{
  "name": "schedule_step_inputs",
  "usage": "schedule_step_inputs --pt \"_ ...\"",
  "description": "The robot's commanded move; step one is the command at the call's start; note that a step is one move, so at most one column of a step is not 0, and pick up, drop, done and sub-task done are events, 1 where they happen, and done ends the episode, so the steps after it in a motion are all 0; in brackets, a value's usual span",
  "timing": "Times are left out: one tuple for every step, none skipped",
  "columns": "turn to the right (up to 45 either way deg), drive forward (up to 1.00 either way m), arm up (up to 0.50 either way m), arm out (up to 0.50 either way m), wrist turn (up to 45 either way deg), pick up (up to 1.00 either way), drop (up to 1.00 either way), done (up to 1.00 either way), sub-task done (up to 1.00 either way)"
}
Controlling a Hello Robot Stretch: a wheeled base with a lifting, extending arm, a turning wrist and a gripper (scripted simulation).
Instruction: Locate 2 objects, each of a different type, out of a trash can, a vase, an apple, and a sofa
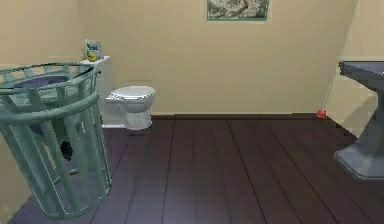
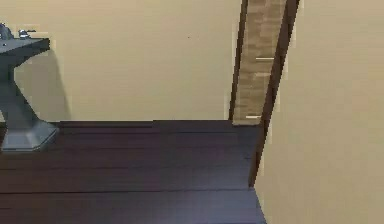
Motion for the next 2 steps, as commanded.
schedule_step_inputs --pt "-3.0 0.0 0.0 0.0 0.0 0.0 0.0 0.0 0.0" --pt "36.0 0.0 0.0 0.0 0.0 0.0 0.0 0.0 0.0"
